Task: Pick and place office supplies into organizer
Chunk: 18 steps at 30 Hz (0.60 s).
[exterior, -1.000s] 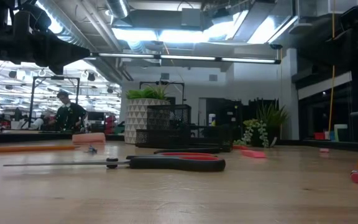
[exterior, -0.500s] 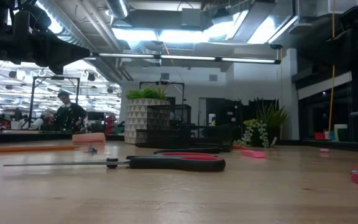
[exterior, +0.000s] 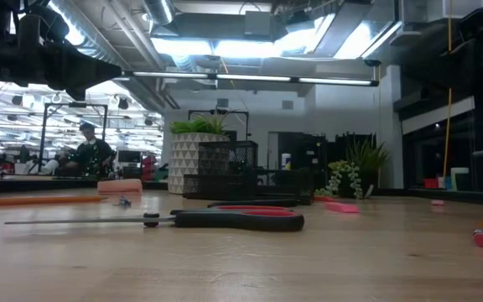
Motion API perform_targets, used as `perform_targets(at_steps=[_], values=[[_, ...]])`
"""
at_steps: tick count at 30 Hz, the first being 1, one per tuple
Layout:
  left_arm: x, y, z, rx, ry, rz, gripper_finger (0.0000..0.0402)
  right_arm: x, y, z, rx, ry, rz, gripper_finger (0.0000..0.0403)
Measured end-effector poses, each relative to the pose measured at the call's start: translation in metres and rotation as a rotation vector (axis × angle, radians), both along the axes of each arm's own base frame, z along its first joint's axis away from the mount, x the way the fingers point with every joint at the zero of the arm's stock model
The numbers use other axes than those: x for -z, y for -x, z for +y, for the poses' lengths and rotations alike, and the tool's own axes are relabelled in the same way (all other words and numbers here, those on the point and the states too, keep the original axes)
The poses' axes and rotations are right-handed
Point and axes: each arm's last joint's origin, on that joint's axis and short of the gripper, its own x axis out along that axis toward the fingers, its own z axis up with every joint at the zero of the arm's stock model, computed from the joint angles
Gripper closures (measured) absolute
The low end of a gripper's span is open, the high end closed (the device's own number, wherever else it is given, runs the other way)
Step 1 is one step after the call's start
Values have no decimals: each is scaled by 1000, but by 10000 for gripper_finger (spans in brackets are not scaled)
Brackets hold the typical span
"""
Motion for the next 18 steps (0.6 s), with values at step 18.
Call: perform_targets(at_steps=[18], values=[[0, 0, 0, 0, 0, 0, 389, 0, 0, 0, -1, -24, -2, 379]])
